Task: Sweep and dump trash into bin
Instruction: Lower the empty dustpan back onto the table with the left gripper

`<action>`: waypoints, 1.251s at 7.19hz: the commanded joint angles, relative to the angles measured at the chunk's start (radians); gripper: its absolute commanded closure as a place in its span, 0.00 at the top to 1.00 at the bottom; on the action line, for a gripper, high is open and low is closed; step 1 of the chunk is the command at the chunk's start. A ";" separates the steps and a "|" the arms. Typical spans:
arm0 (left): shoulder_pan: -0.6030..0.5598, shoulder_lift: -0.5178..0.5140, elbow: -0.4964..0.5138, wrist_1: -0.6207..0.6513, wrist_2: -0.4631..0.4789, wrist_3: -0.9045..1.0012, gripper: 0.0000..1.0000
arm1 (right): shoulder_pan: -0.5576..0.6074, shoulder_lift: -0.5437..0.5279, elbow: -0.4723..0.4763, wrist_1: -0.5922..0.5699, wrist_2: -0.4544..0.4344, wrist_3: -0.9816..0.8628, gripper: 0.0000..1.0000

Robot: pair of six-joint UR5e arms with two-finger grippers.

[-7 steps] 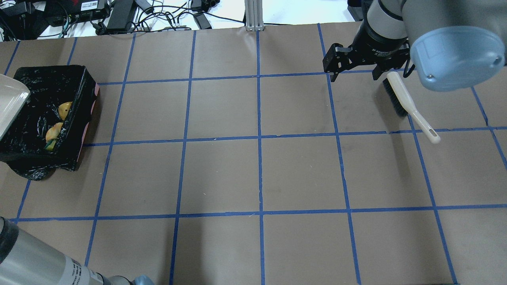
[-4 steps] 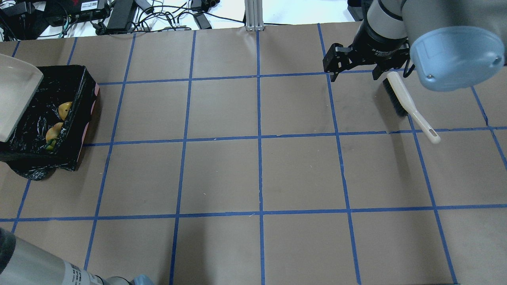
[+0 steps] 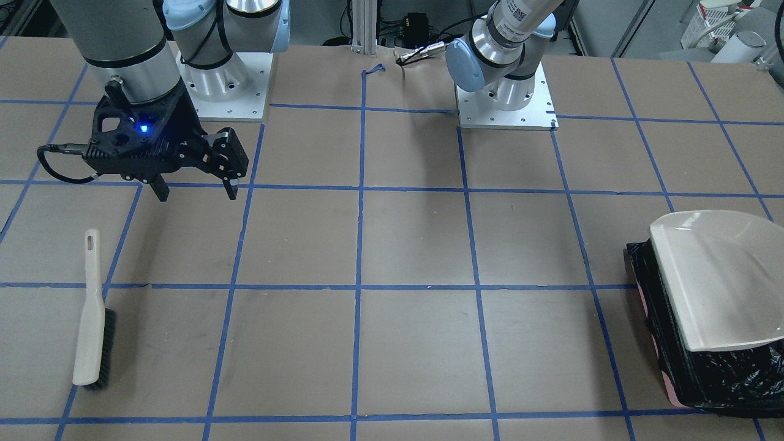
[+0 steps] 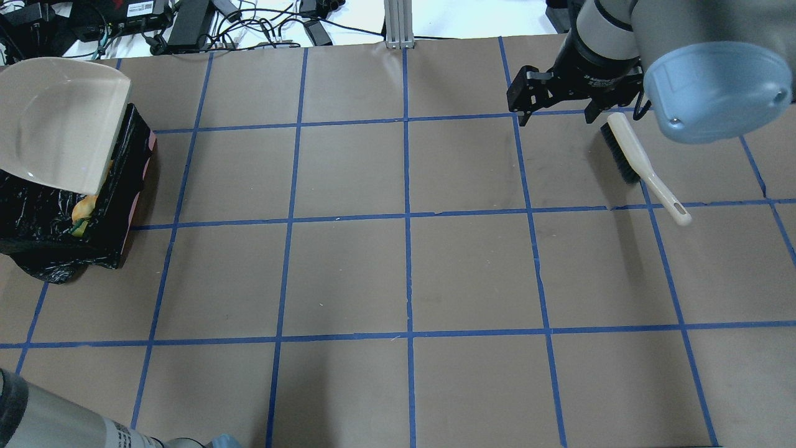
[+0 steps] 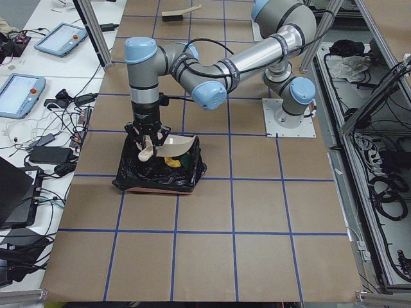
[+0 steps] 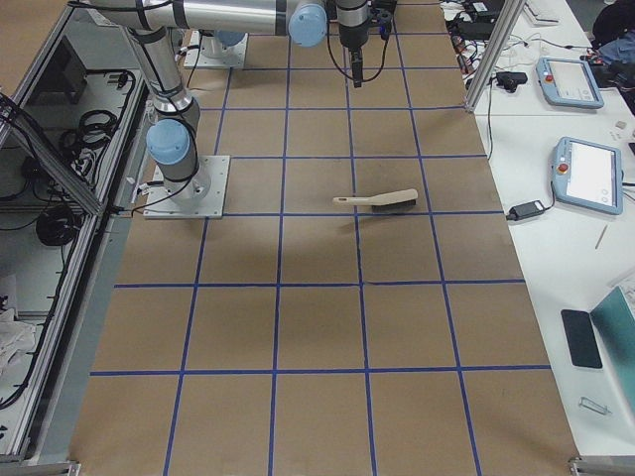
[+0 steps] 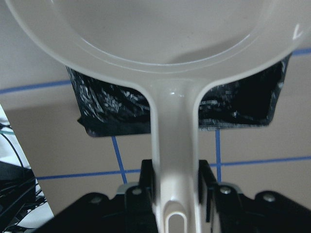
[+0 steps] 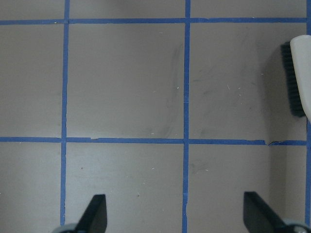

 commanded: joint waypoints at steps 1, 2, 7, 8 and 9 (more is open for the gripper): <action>-0.115 -0.006 -0.033 -0.007 -0.040 -0.124 0.00 | 0.000 0.000 0.000 -0.003 -0.001 -0.002 1.00; -0.175 -0.024 -0.033 -0.007 -0.042 -0.231 0.00 | 0.000 0.000 0.000 -0.003 -0.002 -0.002 1.00; -0.315 -0.089 -0.149 0.034 -0.095 -0.390 0.00 | 0.000 0.000 0.000 -0.003 -0.002 -0.002 1.00; -0.333 -0.097 -0.168 0.036 -0.103 -0.443 0.00 | 0.000 0.000 0.000 -0.003 -0.002 -0.002 1.00; -0.335 -0.101 -0.207 0.069 -0.103 -0.435 0.00 | 0.000 0.000 0.000 -0.003 -0.002 -0.002 1.00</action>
